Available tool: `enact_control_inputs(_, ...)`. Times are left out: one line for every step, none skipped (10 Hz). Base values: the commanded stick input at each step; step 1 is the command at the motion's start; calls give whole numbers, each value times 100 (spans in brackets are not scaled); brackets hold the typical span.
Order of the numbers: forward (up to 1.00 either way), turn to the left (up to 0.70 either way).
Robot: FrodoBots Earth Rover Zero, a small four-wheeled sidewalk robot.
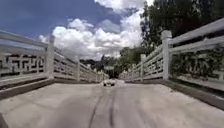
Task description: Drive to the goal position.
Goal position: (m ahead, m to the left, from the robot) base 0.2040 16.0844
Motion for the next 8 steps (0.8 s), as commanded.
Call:
enact_control_inputs(45,0)
enact_control_inputs(45,0)
enact_control_inputs(45,0)
enact_control_inputs(45,0)
enact_control_inputs(45,0)
enact_control_inputs(45,0)
enact_control_inputs(45,0)
enact_control_inputs(45,0)
